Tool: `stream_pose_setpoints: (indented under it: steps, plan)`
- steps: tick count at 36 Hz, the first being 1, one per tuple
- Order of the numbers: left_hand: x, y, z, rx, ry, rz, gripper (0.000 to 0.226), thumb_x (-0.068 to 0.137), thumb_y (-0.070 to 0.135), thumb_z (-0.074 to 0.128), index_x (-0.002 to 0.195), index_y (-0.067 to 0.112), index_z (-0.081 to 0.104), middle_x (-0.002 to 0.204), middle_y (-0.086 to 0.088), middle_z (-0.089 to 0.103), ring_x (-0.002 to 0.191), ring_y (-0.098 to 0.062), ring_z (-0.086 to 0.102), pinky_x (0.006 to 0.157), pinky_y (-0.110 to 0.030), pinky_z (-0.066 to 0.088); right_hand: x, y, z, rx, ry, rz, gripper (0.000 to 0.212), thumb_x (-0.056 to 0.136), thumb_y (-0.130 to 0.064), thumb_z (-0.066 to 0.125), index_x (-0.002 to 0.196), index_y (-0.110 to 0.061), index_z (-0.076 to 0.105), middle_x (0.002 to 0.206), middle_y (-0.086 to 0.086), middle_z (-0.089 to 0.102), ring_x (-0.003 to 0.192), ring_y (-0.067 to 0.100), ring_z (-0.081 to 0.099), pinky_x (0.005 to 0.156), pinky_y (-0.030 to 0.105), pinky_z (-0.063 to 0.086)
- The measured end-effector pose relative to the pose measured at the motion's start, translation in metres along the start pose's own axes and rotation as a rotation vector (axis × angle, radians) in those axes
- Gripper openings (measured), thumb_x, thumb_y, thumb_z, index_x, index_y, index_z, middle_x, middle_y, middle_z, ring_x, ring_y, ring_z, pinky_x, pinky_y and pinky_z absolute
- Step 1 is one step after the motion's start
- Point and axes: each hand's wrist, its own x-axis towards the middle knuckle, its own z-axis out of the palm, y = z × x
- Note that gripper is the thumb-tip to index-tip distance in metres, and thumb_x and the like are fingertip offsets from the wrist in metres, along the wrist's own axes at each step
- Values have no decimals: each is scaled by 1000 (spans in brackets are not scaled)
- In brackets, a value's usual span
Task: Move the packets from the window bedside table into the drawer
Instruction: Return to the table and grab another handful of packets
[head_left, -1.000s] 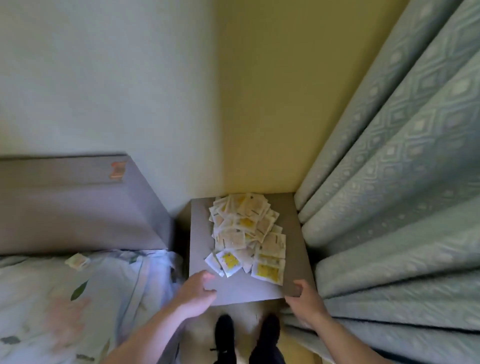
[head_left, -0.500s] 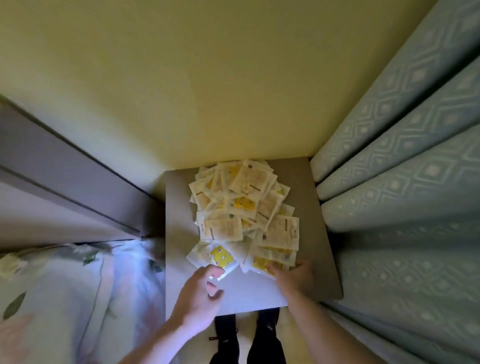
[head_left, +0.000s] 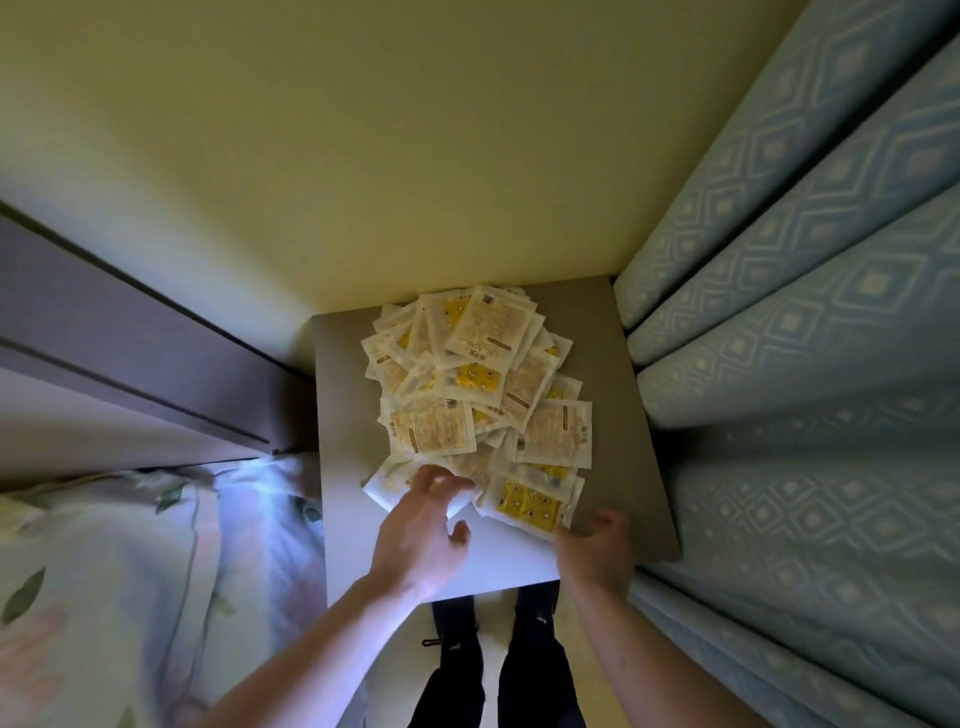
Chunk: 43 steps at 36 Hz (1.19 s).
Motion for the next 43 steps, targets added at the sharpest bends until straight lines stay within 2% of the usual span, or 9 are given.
stream_pose_setpoints:
  steps: [8, 15, 19, 22, 26, 31, 35, 40, 43]
  plan:
    - [18, 8, 18, -338, 29, -399, 24, 91, 44, 66, 110, 32, 59, 106, 19, 68, 99, -11, 65, 80, -27, 54, 6, -19, 20, 90, 48, 11, 82, 62, -18, 96, 126, -8, 47, 111, 12, 69, 96, 35, 68, 75, 38, 53]
    - [23, 14, 34, -485, 20, -470, 21, 94, 43, 66, 106, 27, 73, 117, 11, 72, 110, -13, 66, 97, -31, 51, 12, 4, -2, -8, -103, 31, 27, 78, -9, 82, 93, -19, 62, 93, 3, 71, 86, 26, 67, 69, 30, 49]
    - [25, 21, 41, -638, 51, -583, 21, 93, 46, 67, 80, 31, 75, 98, 11, 77, 77, -7, 67, 73, -24, 53, 11, 21, -25, -88, -114, 17, 21, 85, -9, 70, 103, -19, 69, 98, 2, 69, 78, 17, 59, 58, 24, 40]
    - [27, 25, 46, -753, 87, -670, 22, 89, 45, 73, 98, 26, 78, 87, 12, 76, 70, -7, 66, 61, -20, 50, 11, 18, -29, -77, -147, -1, 18, 86, -19, 73, 103, -18, 67, 96, 0, 67, 80, 18, 58, 61, 26, 41]
    - [26, 24, 49, -867, 88, -701, 12, 83, 33, 82, 93, 28, 78, 117, 4, 74, 92, -11, 65, 87, -29, 55, 11, 2, -19, 15, -246, 58, 25, 83, -31, 81, 70, -22, 61, 76, -2, 69, 77, 21, 67, 76, 39, 58]
    - [11, 15, 45, -875, 85, -695, 4, 83, 31, 81, 84, 29, 77, 111, 6, 75, 100, -14, 67, 98, -32, 52, 21, 6, -2, 32, -320, 126, 15, 83, -29, 81, 88, -15, 76, 81, 3, 76, 87, 24, 74, 68, 35, 51]
    - [-8, 6, 33, -763, 115, -673, 10, 86, 31, 75, 89, 22, 78, 100, 10, 71, 90, -7, 63, 84, -22, 44, 9, 18, -8, 41, -325, 81, 8, 91, -24, 71, 96, -22, 76, 90, 1, 75, 89, 22, 70, 77, 37, 54]
    - [-21, -9, 15, -547, 215, -581, 5, 87, 30, 72, 86, 26, 70, 92, 13, 69, 89, -14, 67, 77, -25, 49, -8, 35, -41, 68, -201, 31, 15, 91, -22, 68, 78, -27, 74, 82, 1, 75, 82, 26, 72, 82, 50, 60]
    - [-18, -19, 9, -372, 294, -497, 27, 83, 34, 77, 102, 24, 60, 111, 6, 57, 86, -19, 63, 75, -29, 50, -19, 29, -58, 57, -189, -52, 16, 96, -23, 63, 84, -21, 73, 81, 3, 73, 79, 25, 69, 73, 41, 54]
